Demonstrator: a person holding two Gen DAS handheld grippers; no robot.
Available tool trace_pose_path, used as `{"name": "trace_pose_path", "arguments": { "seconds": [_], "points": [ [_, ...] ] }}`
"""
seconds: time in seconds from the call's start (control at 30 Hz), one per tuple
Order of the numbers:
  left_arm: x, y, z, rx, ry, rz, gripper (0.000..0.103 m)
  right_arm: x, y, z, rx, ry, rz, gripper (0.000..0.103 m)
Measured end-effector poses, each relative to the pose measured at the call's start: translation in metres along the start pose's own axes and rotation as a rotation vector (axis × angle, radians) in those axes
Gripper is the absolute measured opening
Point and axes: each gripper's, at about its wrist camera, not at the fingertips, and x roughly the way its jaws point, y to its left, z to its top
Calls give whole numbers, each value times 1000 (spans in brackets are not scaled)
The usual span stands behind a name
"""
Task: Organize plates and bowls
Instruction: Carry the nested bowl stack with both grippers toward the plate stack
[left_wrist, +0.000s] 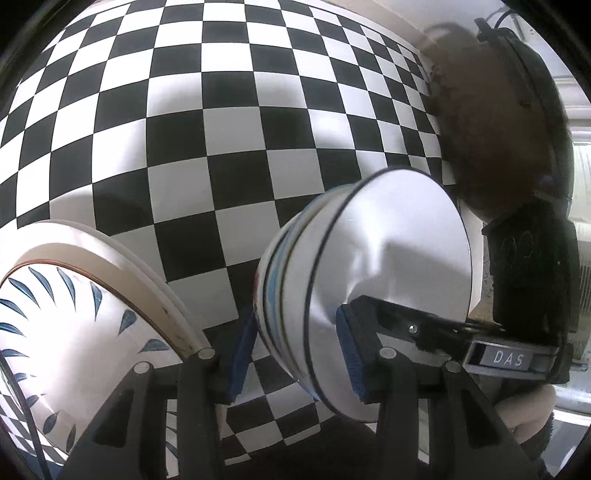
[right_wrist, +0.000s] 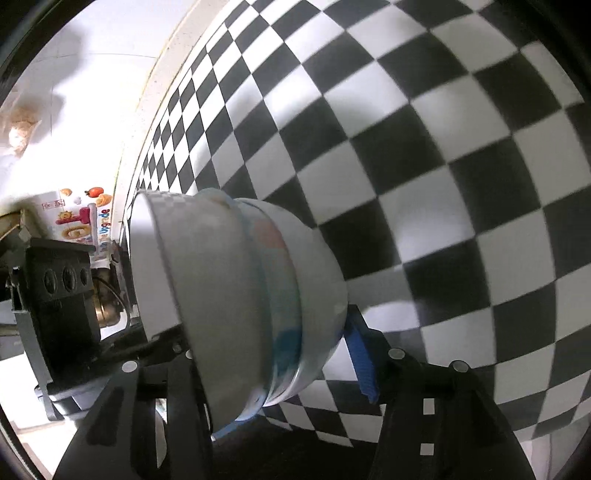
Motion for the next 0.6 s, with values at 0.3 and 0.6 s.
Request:
{"name": "trace_pose_path", "arguments": {
  "seconds": [0.3, 0.6],
  "points": [
    [-5, -2, -2, 7, -43, 10, 40, -9, -2, -2, -46, -28, -2, 53],
    [-14, -7, -4, 30, -95, 40, 40, -6, 25, -3, -85, -54, 3, 51]
  ]
}}
